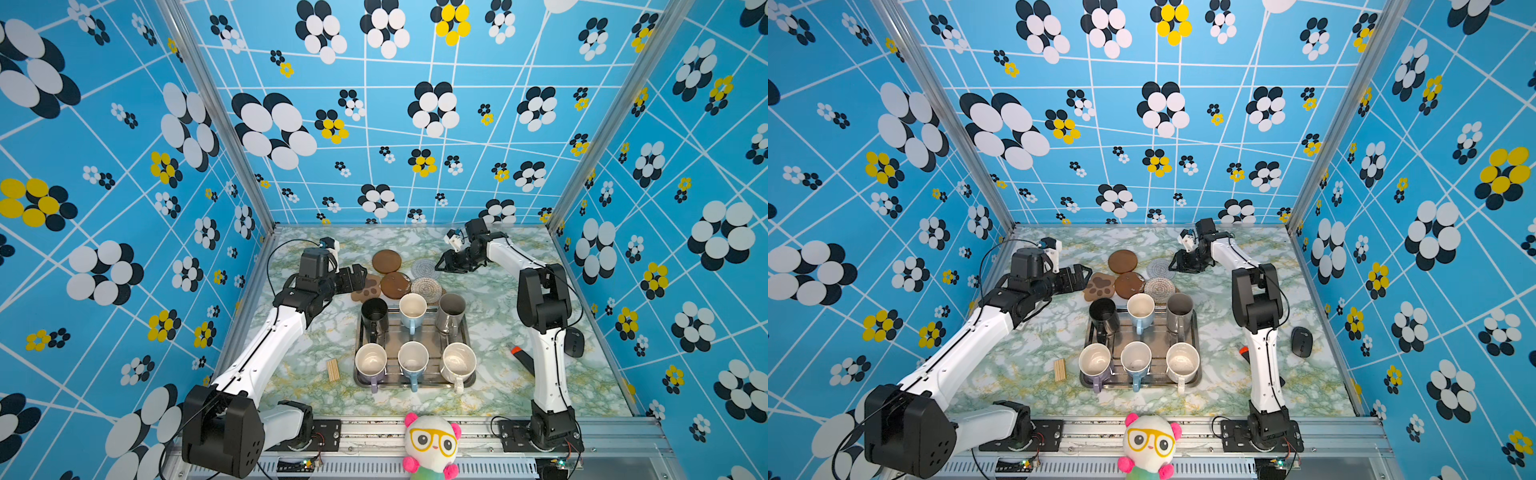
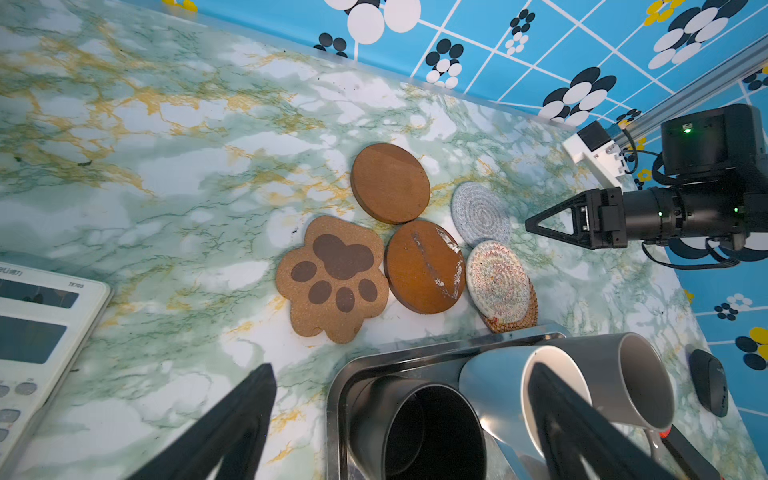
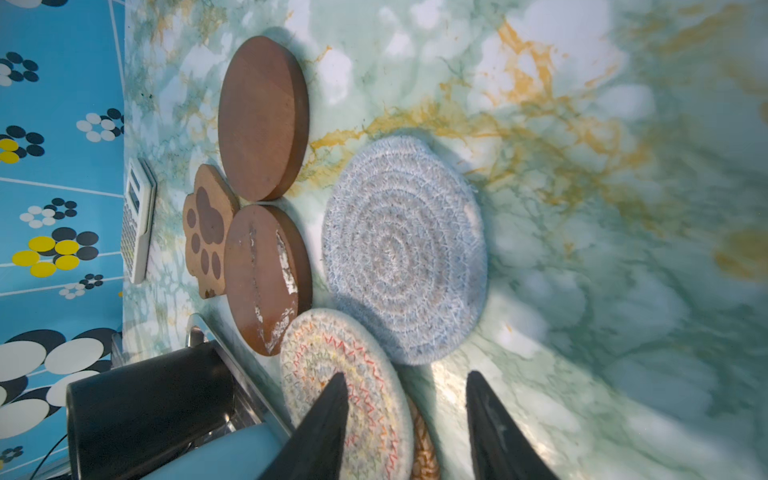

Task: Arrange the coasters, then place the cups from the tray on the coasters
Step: 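Raise the left arm above the tray while the right arm reaches toward the coasters, then lower the right gripper onto the colourful woven coaster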

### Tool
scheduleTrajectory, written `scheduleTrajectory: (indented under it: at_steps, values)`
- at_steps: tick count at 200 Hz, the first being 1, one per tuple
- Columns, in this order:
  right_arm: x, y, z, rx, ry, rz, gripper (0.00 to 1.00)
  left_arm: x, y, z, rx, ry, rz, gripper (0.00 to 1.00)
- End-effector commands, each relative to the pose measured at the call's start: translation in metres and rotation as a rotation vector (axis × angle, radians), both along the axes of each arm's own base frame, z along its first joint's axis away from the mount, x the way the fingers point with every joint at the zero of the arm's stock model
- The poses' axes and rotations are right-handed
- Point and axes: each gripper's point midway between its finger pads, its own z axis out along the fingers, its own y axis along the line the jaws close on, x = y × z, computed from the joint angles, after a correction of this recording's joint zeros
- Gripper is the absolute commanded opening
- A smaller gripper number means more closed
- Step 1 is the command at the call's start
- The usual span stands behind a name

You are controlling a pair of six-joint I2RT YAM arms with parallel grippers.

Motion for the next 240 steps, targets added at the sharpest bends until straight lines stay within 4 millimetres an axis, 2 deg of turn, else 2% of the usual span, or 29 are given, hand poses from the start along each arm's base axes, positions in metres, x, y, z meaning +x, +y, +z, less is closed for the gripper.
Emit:
scheduleTrajectory:
  at_steps: [1, 47, 102, 187, 240]
  values:
    - [-0.014, 0.011, -0.014, 0.009, 0.064, 0.043, 0.44, 0.000, -0.004, 0.021, -0.010, -0.040, 0.008, 0.99]
    - [-0.022, 0.020, -0.028, 0.008, 0.103, 0.056, 0.38, -0.001, -0.006, 0.014, 0.004, -0.023, 0.009, 0.99]
    - [-0.029, 0.022, -0.034, 0.005, 0.122, 0.061, 0.27, -0.005, -0.009, 0.017, 0.008, -0.034, 0.001, 1.00]
    - [-0.036, 0.021, -0.032, 0.009, 0.131, 0.067, 0.18, -0.007, -0.010, 0.017, 0.012, -0.034, -0.001, 1.00]
    - [-0.035, 0.021, -0.031, 0.004, 0.126, 0.064, 0.02, -0.008, -0.010, 0.017, 0.017, -0.036, 0.001, 1.00]
